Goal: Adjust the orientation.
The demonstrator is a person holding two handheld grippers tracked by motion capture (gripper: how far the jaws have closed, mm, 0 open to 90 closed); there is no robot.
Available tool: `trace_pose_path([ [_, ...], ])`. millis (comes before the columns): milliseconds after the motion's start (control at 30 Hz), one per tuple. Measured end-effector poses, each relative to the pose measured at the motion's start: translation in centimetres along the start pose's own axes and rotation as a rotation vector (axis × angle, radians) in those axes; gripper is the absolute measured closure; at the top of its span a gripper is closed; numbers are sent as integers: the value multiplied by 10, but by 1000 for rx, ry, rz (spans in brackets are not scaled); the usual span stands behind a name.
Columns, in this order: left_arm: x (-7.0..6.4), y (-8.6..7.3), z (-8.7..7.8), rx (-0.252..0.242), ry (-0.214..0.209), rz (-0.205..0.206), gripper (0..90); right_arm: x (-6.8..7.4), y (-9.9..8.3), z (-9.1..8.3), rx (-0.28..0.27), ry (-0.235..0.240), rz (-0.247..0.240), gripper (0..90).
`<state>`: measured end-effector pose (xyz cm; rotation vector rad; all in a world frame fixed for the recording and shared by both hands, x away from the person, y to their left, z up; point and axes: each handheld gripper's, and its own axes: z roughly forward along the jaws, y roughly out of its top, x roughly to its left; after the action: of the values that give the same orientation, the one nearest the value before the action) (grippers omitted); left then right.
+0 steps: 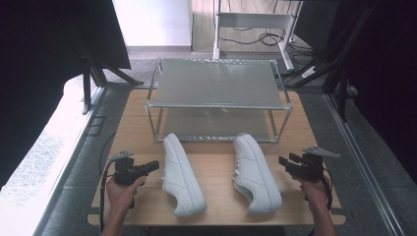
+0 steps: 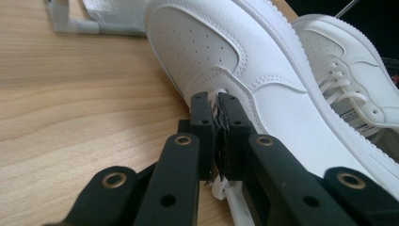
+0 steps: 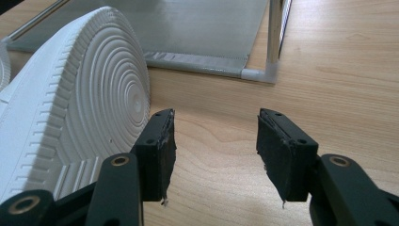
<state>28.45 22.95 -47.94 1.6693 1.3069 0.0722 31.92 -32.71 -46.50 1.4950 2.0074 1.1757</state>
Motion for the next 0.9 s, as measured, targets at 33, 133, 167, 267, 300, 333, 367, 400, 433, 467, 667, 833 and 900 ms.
trace_pose_path([
  [33,0,0,1,6,0,0,861,0,0,0,2,1,-3,477],
  [133,-2,0,3,14,-5,2,860,0,0,2,7,2,-6,476],
  [167,-3,0,5,23,-12,5,861,0,-1,2,8,3,-6,476],
  [267,-8,0,9,27,-16,14,865,0,-1,2,8,2,-4,476],
  [300,-8,0,9,27,-16,14,866,0,-1,2,8,2,-4,476],
  [333,-9,0,9,25,-19,15,866,0,-1,2,9,3,-4,476],
  [367,-9,1,9,20,-23,15,866,0,-1,2,8,3,-3,476],
  [400,-10,1,10,19,-28,15,866,0,-1,2,8,3,-3,475],
  [433,-11,1,11,20,-25,16,866,0,-1,1,8,3,-2,475],
  [467,-11,1,11,20,-25,16,868,0,-1,1,8,3,-2,475],
  [667,-16,4,15,19,-15,28,870,0,-1,2,12,3,-1,473],
  [833,-19,6,17,8,-19,27,869,0,-1,2,11,4,0,473],
  [900,-20,7,18,6,-16,30,869,0,-1,2,10,4,0,473],
])
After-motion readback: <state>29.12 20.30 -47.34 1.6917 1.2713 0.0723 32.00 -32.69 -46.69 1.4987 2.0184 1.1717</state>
